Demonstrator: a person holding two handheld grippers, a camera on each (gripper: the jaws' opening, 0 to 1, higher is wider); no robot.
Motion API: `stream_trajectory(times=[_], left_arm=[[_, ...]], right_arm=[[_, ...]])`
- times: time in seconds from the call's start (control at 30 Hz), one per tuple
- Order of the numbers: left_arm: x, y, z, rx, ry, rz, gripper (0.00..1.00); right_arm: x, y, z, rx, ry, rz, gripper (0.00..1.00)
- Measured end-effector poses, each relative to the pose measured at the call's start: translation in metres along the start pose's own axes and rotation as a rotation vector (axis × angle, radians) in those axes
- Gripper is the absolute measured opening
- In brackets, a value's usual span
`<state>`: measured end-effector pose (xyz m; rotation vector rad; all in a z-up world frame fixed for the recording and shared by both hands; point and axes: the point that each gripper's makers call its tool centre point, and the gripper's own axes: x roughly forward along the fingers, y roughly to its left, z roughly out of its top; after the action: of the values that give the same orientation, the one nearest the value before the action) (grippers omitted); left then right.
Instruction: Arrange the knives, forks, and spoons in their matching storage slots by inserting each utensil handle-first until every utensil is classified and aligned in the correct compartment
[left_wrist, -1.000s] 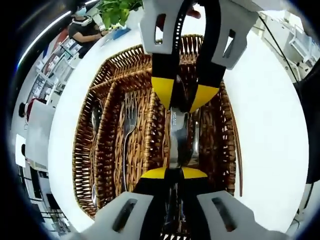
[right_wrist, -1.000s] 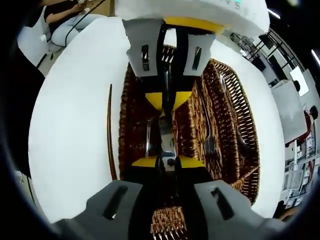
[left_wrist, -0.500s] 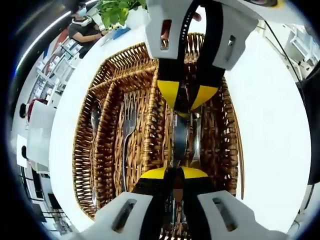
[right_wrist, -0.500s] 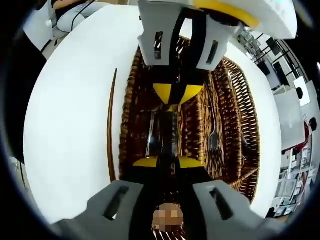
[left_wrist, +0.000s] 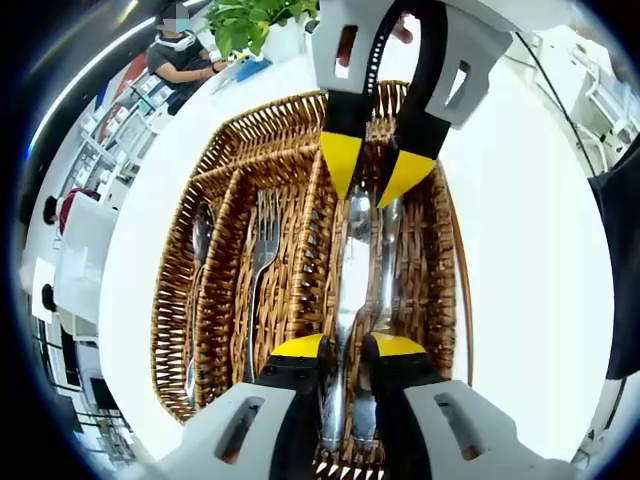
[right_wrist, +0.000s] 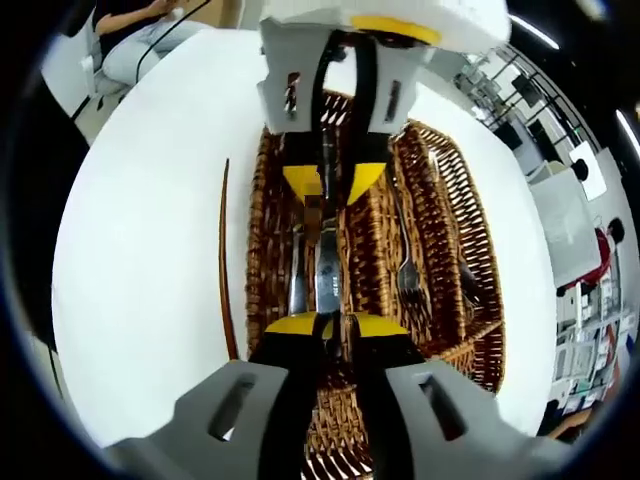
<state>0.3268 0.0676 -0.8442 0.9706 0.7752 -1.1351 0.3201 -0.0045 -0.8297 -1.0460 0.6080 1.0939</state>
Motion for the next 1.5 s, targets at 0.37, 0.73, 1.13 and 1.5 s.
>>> stream_trajectory(times=[0.37, 0.73, 1.13, 1.5], left_arm=[[-0.032, 0.014, 0.011, -0.241, -0.213, 0.089, 0.28], [-0.068, 0.000, 0.006, -0.376, -0.431, 0.180, 0.41], [-0.093, -0.038, -0.005, -0.515, -0.581, 0.202, 0.63], [-0.120, -0.068, -0.012, -0.589, -0.664, 0.239, 0.78]], right_arm=[[-0.023, -0.008, 0.010, 0.211, -0.138, -0.079, 0.25], [-0.051, -0.002, 0.011, 0.381, -0.292, -0.148, 0.45], [-0.086, 0.011, -0.003, 0.527, -0.411, -0.238, 0.67], [-0.114, 0.032, -0.032, 0.700, -0.454, -0.324, 0.86]])
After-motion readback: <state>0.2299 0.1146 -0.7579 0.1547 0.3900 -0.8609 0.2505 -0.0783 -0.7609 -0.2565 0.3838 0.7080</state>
